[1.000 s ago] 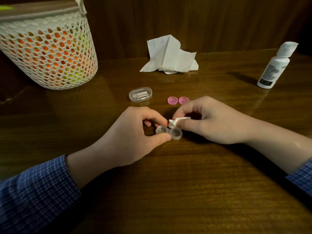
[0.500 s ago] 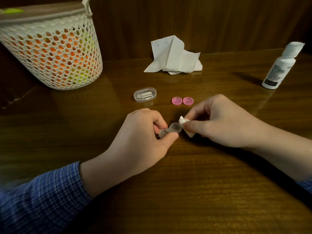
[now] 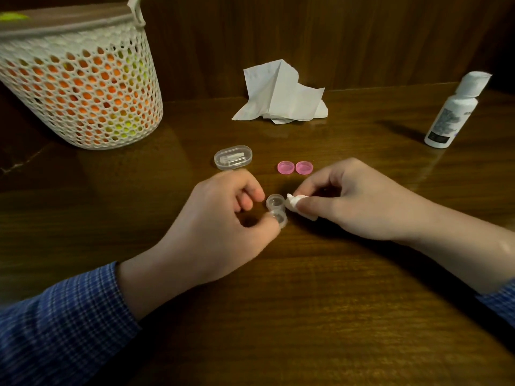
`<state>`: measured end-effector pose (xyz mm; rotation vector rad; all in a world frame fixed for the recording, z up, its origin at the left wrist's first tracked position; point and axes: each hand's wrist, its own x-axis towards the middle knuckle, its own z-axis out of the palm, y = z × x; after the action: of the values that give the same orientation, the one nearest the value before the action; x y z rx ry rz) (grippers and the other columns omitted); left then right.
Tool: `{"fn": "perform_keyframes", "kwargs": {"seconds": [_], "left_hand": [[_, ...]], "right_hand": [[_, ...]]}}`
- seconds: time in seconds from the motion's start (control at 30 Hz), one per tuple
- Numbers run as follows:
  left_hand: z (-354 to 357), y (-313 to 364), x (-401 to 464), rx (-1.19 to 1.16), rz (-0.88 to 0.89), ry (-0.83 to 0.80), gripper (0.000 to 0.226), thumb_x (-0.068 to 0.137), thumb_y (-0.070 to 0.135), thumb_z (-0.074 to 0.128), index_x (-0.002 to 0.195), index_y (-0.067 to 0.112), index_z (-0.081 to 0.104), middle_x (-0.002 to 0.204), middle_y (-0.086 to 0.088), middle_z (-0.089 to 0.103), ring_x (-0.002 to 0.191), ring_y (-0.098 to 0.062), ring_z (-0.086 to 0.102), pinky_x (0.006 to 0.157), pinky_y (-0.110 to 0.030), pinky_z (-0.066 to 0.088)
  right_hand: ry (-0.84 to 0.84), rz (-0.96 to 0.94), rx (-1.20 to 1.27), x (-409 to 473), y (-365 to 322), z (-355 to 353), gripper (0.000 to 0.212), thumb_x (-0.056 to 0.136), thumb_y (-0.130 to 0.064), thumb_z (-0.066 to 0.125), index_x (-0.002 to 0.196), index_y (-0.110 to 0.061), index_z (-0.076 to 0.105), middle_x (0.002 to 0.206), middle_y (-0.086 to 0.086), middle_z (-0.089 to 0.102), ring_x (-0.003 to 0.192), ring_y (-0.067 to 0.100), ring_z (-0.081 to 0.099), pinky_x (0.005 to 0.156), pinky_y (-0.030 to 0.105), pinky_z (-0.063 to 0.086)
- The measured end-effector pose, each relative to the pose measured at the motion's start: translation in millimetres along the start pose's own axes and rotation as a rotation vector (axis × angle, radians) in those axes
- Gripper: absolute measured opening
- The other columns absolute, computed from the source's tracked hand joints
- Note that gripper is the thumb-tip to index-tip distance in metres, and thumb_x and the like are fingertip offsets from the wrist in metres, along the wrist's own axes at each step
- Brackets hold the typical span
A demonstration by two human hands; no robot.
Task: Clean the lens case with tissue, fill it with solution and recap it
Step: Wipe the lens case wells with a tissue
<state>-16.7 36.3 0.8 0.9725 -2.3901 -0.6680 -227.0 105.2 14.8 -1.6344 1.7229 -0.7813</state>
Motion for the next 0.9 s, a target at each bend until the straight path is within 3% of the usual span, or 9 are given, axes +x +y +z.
{"fn": "perform_keyframes", "kwargs": {"seconds": [0.1,0.17,0.23,0.33,0.4,0.47,0.63,0.9], "left_hand": [[-8.9,-8.3,9.9,0.0,0.03,-0.103,0.049,0.078,0.033,0.074,0.124,0.038,0.057,0.103,0.023,0.054,0.088,0.011,0.053,0.062,-0.01,0.048],[-12.6,-11.5,15.6,0.042,0.076,-0.222,0.065,0.082,0.029,0.078,0.14,0.038,0.05,0.109,0.03,0.048,0.088,0.018,0.05,0.064,-0.004,0.044],[-14.4,-12.9,19.8,0.071,0.124,-0.301,0.066,0.084,0.035,0.076,0.144,0.038,0.048,0.116,0.033,0.049,0.097,0.015,0.052,0.069,-0.003,0.044],[-14.7,-13.8,22.7,0.034,0.156,-0.322,0.06,0.083,0.039,0.077,0.138,0.039,0.056,0.109,0.037,0.057,0.094,0.005,0.059,0.069,-0.006,0.047],[-13.9,-13.5,22.7,-0.02,0.153,-0.286,0.064,0.077,0.041,0.081,0.136,0.04,0.057,0.106,0.034,0.064,0.084,-0.004,0.064,0.062,-0.017,0.055],[-12.3,-13.9,22.8,-0.083,0.146,-0.249,0.072,0.07,0.044,0.085,0.136,0.035,0.058,0.109,0.025,0.07,0.085,-0.012,0.069,0.068,-0.031,0.062],[-8.1,-11.9,22.4,-0.064,0.151,-0.201,0.062,0.068,0.043,0.087,0.125,0.029,0.069,0.094,0.019,0.07,0.081,0.002,0.064,0.066,-0.01,0.051],[-0.8,-6.4,15.1,0.019,0.116,-0.068,0.035,0.065,0.056,0.078,0.088,0.029,0.079,0.078,0.015,0.062,0.072,-0.005,0.06,0.057,-0.015,0.048]], "right_hand": [[-0.027,-0.03,-0.006,2.2,2.0,0.5,0.014,0.094,-0.033,0.069,0.085,-0.033,0.08,0.091,-0.026,0.075,0.089,-0.006,0.066,0.069,0.003,0.046],[-0.039,-0.044,-0.005,3.1,2.8,1.7,0.013,0.094,-0.034,0.069,0.087,-0.035,0.08,0.092,-0.025,0.075,0.09,-0.006,0.066,0.07,0.005,0.047],[-0.042,-0.063,-0.011,3.5,3.3,2.5,0.013,0.094,-0.033,0.069,0.09,-0.035,0.081,0.092,-0.02,0.076,0.089,-0.001,0.068,0.071,0.011,0.051],[-0.047,-0.082,-0.016,3.6,3.0,3.6,0.013,0.095,-0.032,0.068,0.093,-0.034,0.081,0.09,-0.016,0.076,0.085,0.004,0.068,0.07,0.014,0.052],[-0.05,-0.098,-0.022,3.6,2.3,4.7,0.014,0.096,-0.032,0.067,0.094,-0.034,0.081,0.091,-0.017,0.076,0.085,0.003,0.068,0.072,0.014,0.052],[-0.064,-0.112,-0.033,3.6,1.3,5.3,0.014,0.096,-0.031,0.067,0.094,-0.033,0.081,0.092,-0.018,0.076,0.088,0.003,0.068,0.077,0.016,0.052],[-0.075,-0.117,-0.025,4.0,-0.8,3.4,0.014,0.096,-0.027,0.068,0.095,-0.031,0.082,0.092,-0.016,0.077,0.089,0.003,0.069,0.078,0.015,0.053],[-0.055,-0.069,0.03,1.3,0.9,0.9,0.014,0.093,-0.026,0.071,0.086,-0.024,0.083,0.084,-0.015,0.077,0.082,-0.001,0.068,0.067,0.006,0.048]]}}
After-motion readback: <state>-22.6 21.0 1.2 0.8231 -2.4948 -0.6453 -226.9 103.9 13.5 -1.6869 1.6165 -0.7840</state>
